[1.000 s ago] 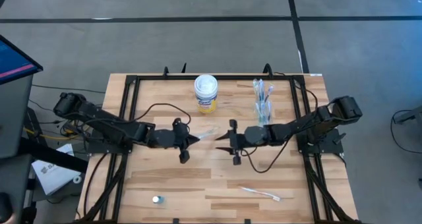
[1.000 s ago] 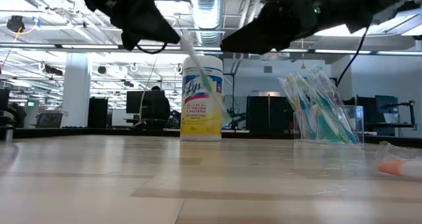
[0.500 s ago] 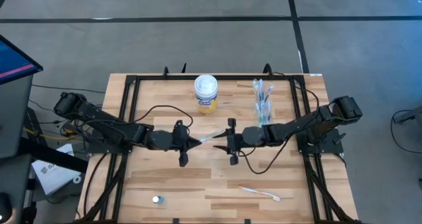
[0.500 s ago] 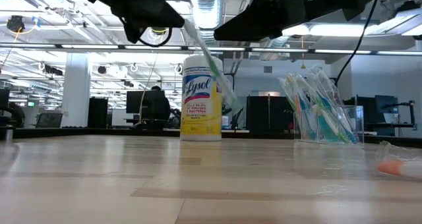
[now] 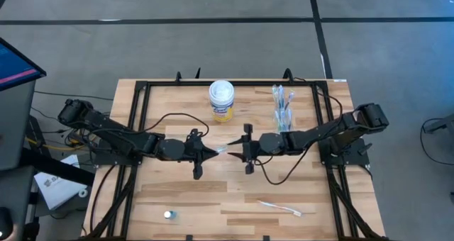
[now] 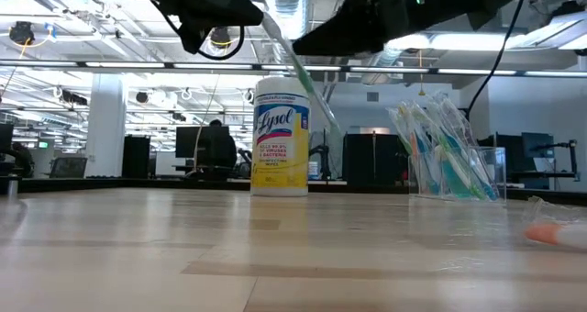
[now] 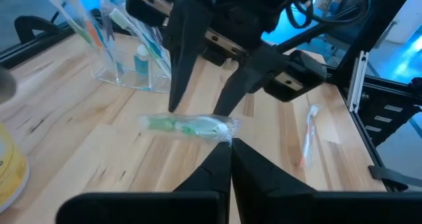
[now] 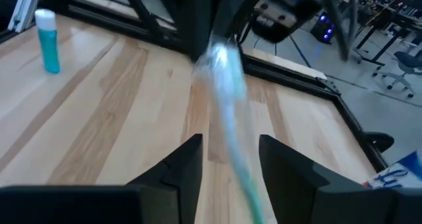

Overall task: Pick & Place toothbrushing station
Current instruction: Put the green toothbrush into the transparent organizer

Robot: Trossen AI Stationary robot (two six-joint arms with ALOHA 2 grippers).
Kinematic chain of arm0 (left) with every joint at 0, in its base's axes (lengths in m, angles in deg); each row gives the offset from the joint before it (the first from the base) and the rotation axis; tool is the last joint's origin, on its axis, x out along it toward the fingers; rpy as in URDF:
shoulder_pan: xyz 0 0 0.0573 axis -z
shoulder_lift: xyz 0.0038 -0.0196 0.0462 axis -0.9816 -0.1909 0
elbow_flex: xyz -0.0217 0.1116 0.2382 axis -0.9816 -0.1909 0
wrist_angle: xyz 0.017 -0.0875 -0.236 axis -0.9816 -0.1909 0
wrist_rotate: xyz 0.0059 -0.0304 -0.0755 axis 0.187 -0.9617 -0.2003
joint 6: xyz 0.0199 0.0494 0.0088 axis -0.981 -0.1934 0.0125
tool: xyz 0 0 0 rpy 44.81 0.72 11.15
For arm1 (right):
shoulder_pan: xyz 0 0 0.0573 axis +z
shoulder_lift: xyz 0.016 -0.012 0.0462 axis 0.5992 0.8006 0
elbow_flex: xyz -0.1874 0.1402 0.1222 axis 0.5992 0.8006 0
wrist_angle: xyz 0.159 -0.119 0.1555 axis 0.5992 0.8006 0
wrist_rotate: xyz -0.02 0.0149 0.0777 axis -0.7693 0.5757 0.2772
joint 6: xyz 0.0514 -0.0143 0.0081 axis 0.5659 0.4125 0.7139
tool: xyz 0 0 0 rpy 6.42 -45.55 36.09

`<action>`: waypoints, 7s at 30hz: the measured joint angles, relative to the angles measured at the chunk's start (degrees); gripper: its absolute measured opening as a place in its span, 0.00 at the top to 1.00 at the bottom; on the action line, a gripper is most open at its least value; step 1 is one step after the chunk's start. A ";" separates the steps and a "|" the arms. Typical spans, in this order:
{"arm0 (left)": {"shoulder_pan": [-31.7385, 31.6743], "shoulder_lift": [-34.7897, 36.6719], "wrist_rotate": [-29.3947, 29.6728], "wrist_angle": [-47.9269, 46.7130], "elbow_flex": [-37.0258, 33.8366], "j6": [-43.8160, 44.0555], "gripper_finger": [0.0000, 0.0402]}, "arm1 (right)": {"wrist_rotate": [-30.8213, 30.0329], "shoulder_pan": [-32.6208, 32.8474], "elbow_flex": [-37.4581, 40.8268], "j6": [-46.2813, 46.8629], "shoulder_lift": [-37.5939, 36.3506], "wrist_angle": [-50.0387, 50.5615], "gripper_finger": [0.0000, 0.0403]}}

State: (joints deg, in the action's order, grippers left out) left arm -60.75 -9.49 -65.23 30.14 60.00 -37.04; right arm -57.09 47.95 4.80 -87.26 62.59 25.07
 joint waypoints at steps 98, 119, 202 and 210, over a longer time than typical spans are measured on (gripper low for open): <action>3.17 0.50 9.20 0.02 -0.15 -4.22 0.83 | -38.65 16.14 15.52 14.90 -34.10 12.18 0.99; 3.32 0.50 9.44 -0.01 -0.17 -4.22 0.83 | -50.92 16.27 16.71 28.72 -41.29 29.19 0.99; 3.19 0.50 9.38 0.94 -1.79 -4.28 0.83 | -32.99 3.82 37.96 28.79 -64.70 20.02 0.99; 3.19 0.50 9.35 1.31 -1.79 -4.26 0.83 | -34.31 3.82 37.98 30.28 -64.70 21.19 0.99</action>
State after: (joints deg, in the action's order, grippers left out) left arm -57.56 -8.99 -55.88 31.45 58.21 -41.30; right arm -91.39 51.77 42.78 -56.98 -2.10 46.26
